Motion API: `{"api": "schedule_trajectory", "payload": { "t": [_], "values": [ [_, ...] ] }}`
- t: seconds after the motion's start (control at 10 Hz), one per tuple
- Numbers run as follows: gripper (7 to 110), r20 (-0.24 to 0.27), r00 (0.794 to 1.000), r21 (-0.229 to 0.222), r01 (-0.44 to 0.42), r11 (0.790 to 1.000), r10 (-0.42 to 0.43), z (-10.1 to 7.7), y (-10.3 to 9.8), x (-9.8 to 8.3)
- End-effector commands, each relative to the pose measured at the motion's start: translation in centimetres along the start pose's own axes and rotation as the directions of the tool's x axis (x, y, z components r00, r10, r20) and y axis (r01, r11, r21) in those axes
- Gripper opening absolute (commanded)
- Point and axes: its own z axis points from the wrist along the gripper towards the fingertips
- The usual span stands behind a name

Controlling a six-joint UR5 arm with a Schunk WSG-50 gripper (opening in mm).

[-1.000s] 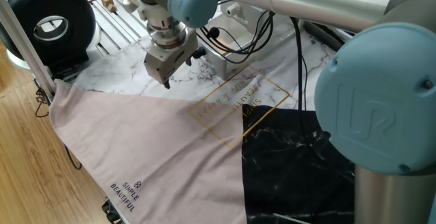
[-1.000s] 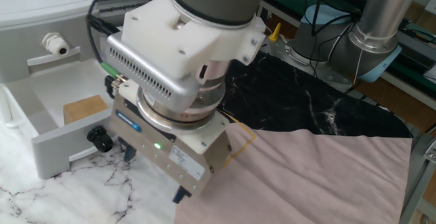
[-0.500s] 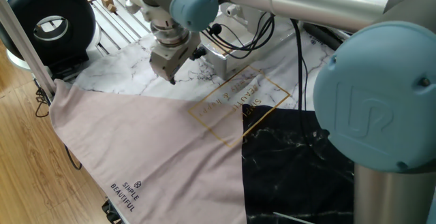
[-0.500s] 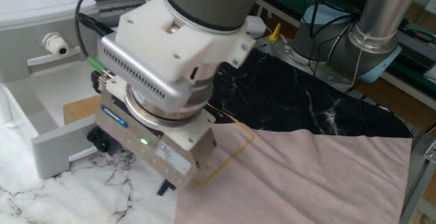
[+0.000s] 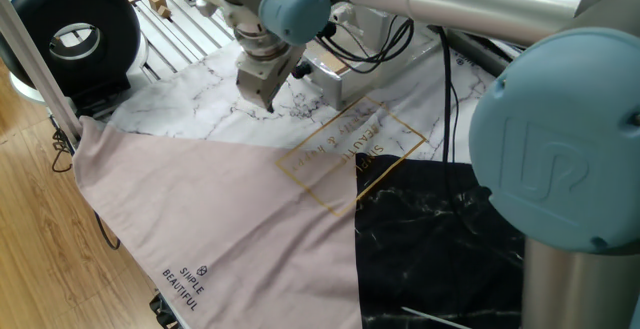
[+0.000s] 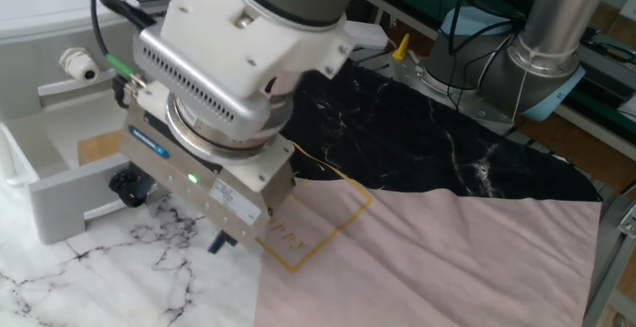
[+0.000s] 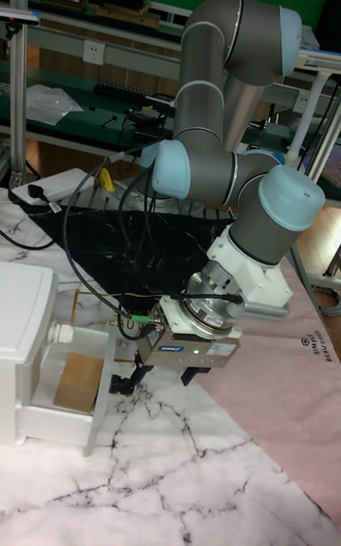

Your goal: Put things in the drawer

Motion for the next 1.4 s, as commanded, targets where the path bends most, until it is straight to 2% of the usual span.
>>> {"api": "schedule_trajectory", "payload": {
  "t": [0.0,0.1,0.2,0.4,0.6,0.7,0.8,0.9,1.0,1.1,1.3],
  "values": [
    [66,-0.012,1.000,-0.011,-0.011,1.000,0.011,-0.1,-0.1,0.4],
    [66,-0.032,0.998,-0.097,-0.060,0.993,0.057,-0.2,1.9,0.9],
    [66,-0.044,0.997,-0.112,-0.067,0.992,0.062,-0.1,1.8,1.5],
    [66,-0.055,0.998,-0.124,-0.050,0.991,0.044,0.5,0.6,3.6],
    [66,-0.099,0.995,-0.102,-0.038,0.994,0.027,0.8,-1.5,6.0],
    [66,-0.095,0.995,-0.098,-0.037,0.995,0.028,1.4,-1.8,6.4],
    [66,-0.084,0.996,-0.056,-0.016,0.998,0.011,1.9,-3.0,6.4],
    [66,-0.104,0.994,0.040,0.014,0.999,-0.010,1.4,-5.3,6.9],
    [66,-0.139,0.990,0.075,0.013,0.997,-0.002,0.2,-5.5,7.5],
    [66,-0.156,0.988,0.091,0.008,0.996,0.006,-0.6,-5.3,7.6],
    [66,-0.171,0.985,0.155,0.022,0.988,0.005,-0.6,-6.3,7.1]
  ]
}}
